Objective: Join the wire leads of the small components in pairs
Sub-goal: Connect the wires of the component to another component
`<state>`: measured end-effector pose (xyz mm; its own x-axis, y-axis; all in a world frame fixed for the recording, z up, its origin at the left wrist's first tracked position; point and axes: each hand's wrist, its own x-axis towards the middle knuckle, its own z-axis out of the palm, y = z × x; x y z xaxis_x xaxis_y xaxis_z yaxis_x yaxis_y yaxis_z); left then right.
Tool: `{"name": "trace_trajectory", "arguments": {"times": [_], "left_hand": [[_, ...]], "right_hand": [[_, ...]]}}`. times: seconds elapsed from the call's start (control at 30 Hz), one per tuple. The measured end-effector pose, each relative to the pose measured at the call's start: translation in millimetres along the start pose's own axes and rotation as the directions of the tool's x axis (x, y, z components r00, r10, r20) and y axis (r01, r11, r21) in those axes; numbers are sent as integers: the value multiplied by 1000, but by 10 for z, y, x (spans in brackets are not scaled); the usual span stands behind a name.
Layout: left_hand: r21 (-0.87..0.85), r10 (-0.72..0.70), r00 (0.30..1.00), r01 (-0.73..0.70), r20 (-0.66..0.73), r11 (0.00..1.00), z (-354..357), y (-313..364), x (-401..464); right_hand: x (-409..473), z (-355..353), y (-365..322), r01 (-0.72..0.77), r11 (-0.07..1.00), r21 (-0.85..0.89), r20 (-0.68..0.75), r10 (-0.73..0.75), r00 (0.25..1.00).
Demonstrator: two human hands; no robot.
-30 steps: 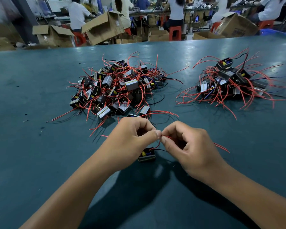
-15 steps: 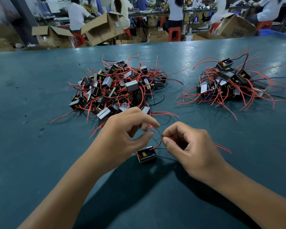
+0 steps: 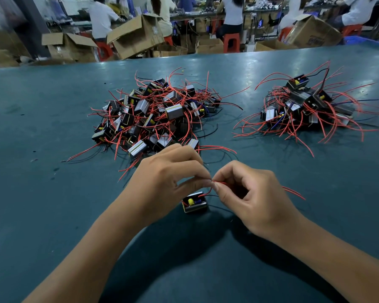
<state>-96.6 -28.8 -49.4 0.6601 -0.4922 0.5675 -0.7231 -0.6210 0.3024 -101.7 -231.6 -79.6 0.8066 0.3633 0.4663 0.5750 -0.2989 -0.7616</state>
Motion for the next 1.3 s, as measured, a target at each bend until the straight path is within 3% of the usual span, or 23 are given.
{"name": "trace_trajectory", "arguments": {"times": [0.1, 0.23, 0.43, 0.57, 0.63, 0.8, 0.9, 1.07, 1.3], "left_hand": [[-168, -140, 987, 151, 75, 974, 7, 36, -7], [-357, -311, 935, 352, 169, 866, 26, 95, -2], [-342, -383, 903, 429, 195, 836, 15, 147, 9], [-515, -560, 770, 629, 306, 583, 79, 178, 20], [-556, -574, 743, 654, 344, 513, 82, 159, 14], [-525, -479, 849, 519, 222, 675, -14, 22, -24], [-544, -436, 876, 474, 208, 693, -8, -9, -30], [-480, -438, 868, 494, 232, 725, 31, 22, -24], [-523, -463, 837, 545, 293, 655, 55, 92, -1]], "right_hand": [[-8, 8, -2, 19, 999, -36, 0, -19, 1000], [-21, 24, 5, 29, 998, -57, -29, -31, 999], [-23, 39, 1, 27, 998, -59, -43, -30, 999], [-35, 60, -14, 38, 996, -83, -41, -42, 998], [-28, 59, -23, 39, 997, -73, -43, -42, 998], [-2, 22, -21, -13, 1000, -24, -59, 12, 998], [-4, 23, -22, -14, 1000, -25, -41, 13, 999], [-9, 29, -30, 26, 999, -40, -24, -27, 999], [-14, 17, 0, 54, 998, -41, 14, -54, 998]]}}
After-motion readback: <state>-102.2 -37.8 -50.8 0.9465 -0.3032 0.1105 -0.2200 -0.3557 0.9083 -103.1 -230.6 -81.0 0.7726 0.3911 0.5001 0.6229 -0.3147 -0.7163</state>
